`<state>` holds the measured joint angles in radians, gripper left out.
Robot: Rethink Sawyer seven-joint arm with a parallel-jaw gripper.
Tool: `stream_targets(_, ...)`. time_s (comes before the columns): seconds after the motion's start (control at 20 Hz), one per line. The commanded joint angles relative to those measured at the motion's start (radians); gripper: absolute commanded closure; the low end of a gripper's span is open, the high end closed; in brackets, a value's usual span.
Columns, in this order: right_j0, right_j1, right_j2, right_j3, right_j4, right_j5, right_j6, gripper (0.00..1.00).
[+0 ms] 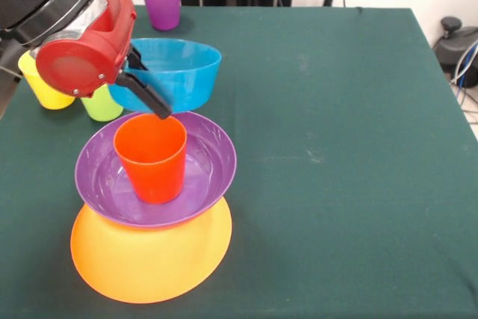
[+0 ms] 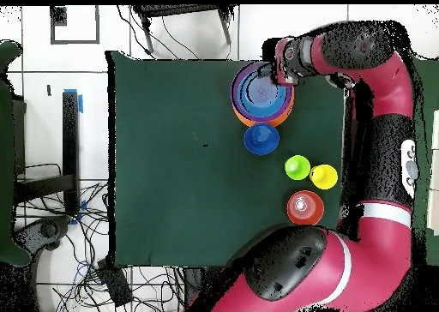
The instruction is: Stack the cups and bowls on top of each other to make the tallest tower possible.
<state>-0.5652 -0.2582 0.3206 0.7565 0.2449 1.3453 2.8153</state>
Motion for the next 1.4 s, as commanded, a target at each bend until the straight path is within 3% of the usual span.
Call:
stream_targets(0.05, 0.035, 0.005, 0.072, -0.018, -0.001, 0.08, -0.08, 1.0)
stream_targets(0.35, 0.023, 0.058, 0.083, -0.041, -0.013, 0.102, -0.124, 1.0)
stream_targets(0.75, 0.029, 0.127, 0.076, -0.16, -0.051, 0.176, -0.15, 1.0)
stream_targets(1.0, 0.04, 0.171, 0.077, -0.219, -0.05, 0.227, -0.117, 1.0)
stream_targets(1.4, 0.047, 0.178, 0.069, -0.248, -0.033, 0.297, -0.058, 1.0)
